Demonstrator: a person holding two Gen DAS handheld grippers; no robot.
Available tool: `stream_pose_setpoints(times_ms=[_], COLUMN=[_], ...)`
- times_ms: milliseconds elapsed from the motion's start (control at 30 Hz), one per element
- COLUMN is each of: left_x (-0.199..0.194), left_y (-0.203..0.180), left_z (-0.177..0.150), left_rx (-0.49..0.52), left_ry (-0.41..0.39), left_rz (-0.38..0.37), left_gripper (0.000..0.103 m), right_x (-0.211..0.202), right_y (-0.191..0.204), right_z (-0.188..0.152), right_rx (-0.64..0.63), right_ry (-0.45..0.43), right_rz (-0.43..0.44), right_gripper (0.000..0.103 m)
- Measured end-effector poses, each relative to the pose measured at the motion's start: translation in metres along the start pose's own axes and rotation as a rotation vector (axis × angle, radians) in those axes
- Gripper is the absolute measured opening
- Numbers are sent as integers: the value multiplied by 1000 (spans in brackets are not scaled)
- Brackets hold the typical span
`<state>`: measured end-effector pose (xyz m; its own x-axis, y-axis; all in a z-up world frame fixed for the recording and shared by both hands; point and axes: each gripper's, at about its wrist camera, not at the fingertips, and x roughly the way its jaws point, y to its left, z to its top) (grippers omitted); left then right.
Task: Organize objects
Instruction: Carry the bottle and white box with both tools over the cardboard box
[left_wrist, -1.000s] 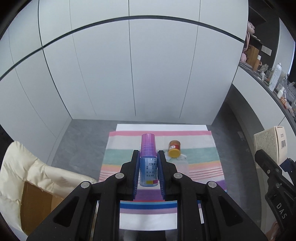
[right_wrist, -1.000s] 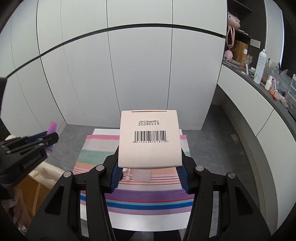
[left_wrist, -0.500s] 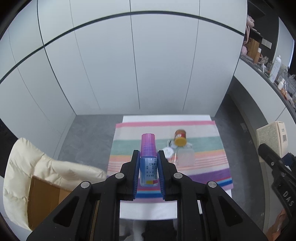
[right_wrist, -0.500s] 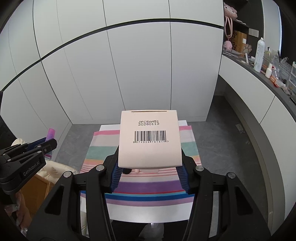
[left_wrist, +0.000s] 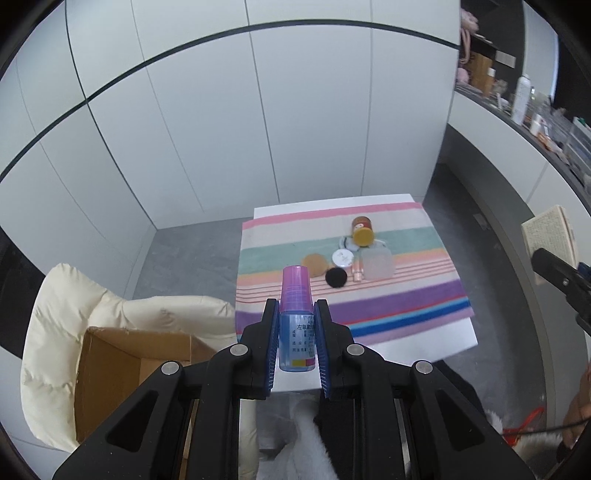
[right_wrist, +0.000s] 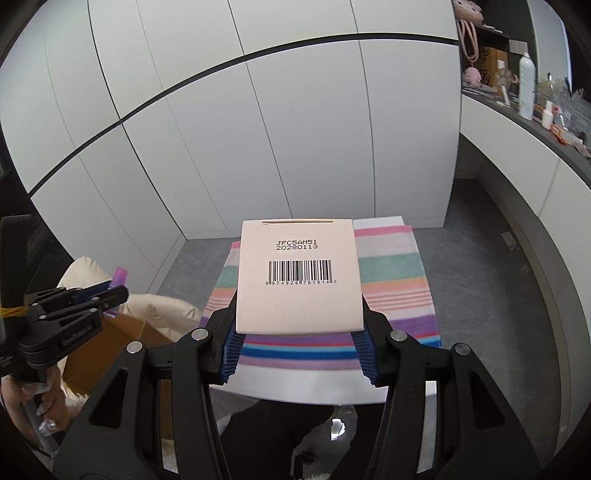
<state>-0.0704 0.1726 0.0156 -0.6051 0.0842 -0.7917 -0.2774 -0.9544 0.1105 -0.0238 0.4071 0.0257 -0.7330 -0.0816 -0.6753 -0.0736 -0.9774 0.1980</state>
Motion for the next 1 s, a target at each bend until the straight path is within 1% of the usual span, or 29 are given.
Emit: stream_pose_setpoints(times_ms=[100,233,333,467,600,667,800,1000], left_x=[-16,-30,-36,-41,-46,-47,-49,-46], left_y=[-1,-5,-4,1,0,-2,-1,11], left_z=[-16,-41,-57,-74,-86,-89,-90,-91], left_rx=[30,81,71,29,24,22,25,-2], left_ry=[-20,-8,11,41,41,44,39,40], left_rz=[13,7,-15,-42,-30,-34,-35,-39], left_gripper=[19,19,19,19,19,19,19,19], right_x=[-14,-32,-42,-55,-61,-61,-59,-52], right_y=[-1,-6,-14,-26,-35,-41,-44,-41], right_z=[-19,-48,-68,-94,-116,-121,-119,-119], right_rx=[-2,-4,9,6,24,41,38,43], right_ry=[-9,-8,7,25,72,92,81,98], right_rz=[-16,-29,-20,-49,-47,-43,-68,-64], right_gripper=[54,54,54,54,54,54,54,54])
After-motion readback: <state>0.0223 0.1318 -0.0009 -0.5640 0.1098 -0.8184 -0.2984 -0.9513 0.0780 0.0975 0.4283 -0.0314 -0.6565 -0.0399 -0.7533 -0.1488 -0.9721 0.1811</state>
